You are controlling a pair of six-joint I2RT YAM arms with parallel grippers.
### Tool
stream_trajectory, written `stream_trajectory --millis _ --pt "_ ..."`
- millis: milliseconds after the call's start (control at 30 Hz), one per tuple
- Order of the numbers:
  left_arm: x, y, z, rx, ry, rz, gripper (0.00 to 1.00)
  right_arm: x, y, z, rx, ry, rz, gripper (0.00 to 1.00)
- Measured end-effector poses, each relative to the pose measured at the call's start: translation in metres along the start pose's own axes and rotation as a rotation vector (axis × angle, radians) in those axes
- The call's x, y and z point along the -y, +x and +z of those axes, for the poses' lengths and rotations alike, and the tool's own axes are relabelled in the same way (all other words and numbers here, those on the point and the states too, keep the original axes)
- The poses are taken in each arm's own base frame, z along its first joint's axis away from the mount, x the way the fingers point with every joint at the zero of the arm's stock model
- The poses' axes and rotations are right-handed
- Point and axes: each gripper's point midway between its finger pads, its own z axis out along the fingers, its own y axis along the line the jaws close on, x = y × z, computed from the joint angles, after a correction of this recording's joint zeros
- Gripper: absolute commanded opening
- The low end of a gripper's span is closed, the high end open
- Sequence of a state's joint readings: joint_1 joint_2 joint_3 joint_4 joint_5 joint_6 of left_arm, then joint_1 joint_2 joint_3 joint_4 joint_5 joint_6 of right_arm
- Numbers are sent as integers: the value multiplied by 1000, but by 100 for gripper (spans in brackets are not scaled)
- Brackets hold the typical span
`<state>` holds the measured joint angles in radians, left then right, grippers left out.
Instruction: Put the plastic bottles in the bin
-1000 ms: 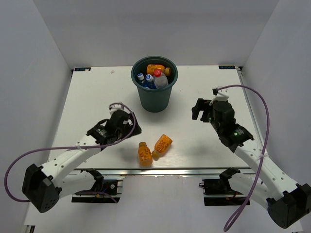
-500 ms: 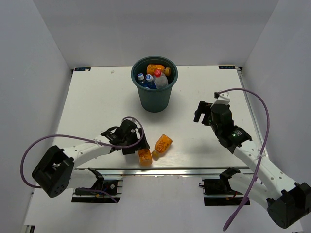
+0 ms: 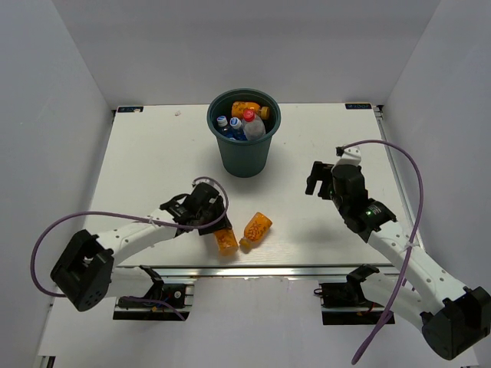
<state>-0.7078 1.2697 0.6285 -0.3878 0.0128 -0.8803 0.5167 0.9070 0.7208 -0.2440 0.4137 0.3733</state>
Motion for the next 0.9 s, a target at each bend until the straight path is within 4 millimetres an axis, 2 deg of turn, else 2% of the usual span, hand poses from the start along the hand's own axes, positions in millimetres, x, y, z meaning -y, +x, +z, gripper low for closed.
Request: stream_trajectory --millis 67,133,200,267,333,400,467,567,633,767,900 --pt "8 -28 -14 90 -39 9 22 -4 1 0 -8 -28 -24 89" --pt "30 -72 -40 230 -45 6 22 -10 2 -1 -14 -68 -48 89" --pt "61 -126 -77 424 -14 2 27 -18 3 -2 -21 -119 -73 89" --pt "87 -179 -124 618 17 9 35 -25 4 -3 -28 -167 -98 89" --pt "109 -223 -167 774 40 40 37 -30 5 -4 -31 -201 -127 89" --pt "129 -256 -198 876 55 89 42 -32 6 -4 -34 -216 -149 89" --pt "148 -288 -219 953 53 159 47 -31 8 -3 -40 -217 -170 89" --pt "164 -322 -221 991 10 271 54 -31 13 0 -58 -217 -192 89" --pt "171 -341 -207 981 -17 335 55 -31 16 1 -70 -223 -199 89" --pt "173 -369 -161 902 -77 439 54 -32 21 3 -92 -225 -203 89" --pt "151 -387 -111 786 -149 501 55 -32 27 2 -116 -229 -204 89"
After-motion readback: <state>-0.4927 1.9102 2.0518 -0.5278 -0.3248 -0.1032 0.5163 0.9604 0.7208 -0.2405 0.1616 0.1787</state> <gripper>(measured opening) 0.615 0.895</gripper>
